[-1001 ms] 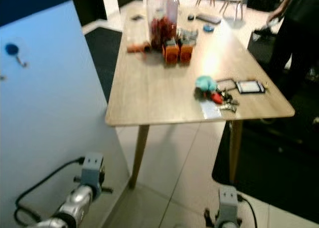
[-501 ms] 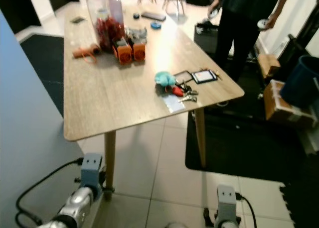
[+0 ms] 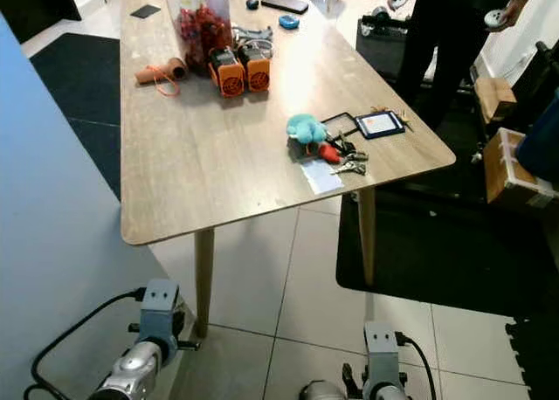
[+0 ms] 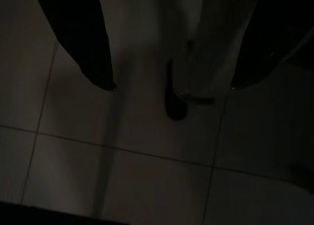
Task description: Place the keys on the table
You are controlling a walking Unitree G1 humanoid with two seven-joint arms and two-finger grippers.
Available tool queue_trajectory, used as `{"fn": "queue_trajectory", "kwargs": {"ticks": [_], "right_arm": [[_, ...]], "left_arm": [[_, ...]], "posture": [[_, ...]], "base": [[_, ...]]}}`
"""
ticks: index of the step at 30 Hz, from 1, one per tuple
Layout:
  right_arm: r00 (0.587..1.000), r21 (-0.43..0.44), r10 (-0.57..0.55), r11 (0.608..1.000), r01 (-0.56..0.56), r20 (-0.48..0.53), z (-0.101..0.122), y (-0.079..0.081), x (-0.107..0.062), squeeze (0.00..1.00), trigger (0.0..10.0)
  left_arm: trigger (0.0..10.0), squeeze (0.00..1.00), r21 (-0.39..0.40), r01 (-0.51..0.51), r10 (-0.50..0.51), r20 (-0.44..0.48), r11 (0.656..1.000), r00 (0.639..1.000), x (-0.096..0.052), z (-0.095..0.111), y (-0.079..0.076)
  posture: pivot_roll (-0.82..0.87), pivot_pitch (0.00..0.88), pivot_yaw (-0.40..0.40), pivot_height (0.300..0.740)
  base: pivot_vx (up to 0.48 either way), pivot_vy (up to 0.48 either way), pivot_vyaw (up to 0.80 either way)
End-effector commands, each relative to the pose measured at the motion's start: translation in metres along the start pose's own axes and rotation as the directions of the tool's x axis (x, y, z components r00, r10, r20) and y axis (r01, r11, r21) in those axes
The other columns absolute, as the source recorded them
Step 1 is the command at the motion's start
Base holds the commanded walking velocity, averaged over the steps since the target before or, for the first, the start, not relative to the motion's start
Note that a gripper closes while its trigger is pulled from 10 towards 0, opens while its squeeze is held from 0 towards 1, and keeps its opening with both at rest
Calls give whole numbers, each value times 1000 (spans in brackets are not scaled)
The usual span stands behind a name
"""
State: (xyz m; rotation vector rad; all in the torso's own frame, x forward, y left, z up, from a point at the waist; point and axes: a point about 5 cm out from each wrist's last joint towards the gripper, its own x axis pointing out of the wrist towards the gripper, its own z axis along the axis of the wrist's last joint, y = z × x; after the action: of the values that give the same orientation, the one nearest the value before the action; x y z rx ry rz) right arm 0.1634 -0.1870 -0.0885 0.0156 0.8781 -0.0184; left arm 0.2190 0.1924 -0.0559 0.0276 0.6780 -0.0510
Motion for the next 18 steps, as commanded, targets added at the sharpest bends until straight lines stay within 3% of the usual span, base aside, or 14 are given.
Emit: {"fn": "queue_trajectory", "kwargs": {"ticks": [1, 10, 12, 16, 18], "right_arm": [[1000, 9, 5, 1000, -5, -1, -3, 6, -1, 0, 10000], [1000, 32, 1, 999, -1, 5, -4, 10, -1, 0, 10000], [1000, -19, 12, 1000, -12, 5, -3, 7, -1, 0, 10000], [1000, -31, 19, 999, -19, 1, -3, 5, -1, 0, 10000], [999, -83, 36, 996, -36, 2, -2, 6, 0, 0, 10000]], "left_arm": [[10000, 0, 30, -10, 11, -14, 999, 1000, -3, -2, 11], [10000, 0, 37, -14, 14, -9, 999, 1000, 0, 8, 18], [10000, 0, 39, -9, 9, -5, 999, 1000, 2, 9, 14], [10000, 0, 35, -7, 7, -5, 999, 1000, 2, 8, 10], [10000, 0, 26, -5, 5, -3, 1000, 1000, 2, 7, 8]], "posture": [[75, 105, 39, 740], [58, 90, 58, 740], [51, 82, 39, 740], [45, 75, 23, 740], [44, 72, 15, 740]], "base": [[0, 0, 0], [0, 0, 0], [0, 0, 0], [0, 0, 0], [0, 0, 800]]}}
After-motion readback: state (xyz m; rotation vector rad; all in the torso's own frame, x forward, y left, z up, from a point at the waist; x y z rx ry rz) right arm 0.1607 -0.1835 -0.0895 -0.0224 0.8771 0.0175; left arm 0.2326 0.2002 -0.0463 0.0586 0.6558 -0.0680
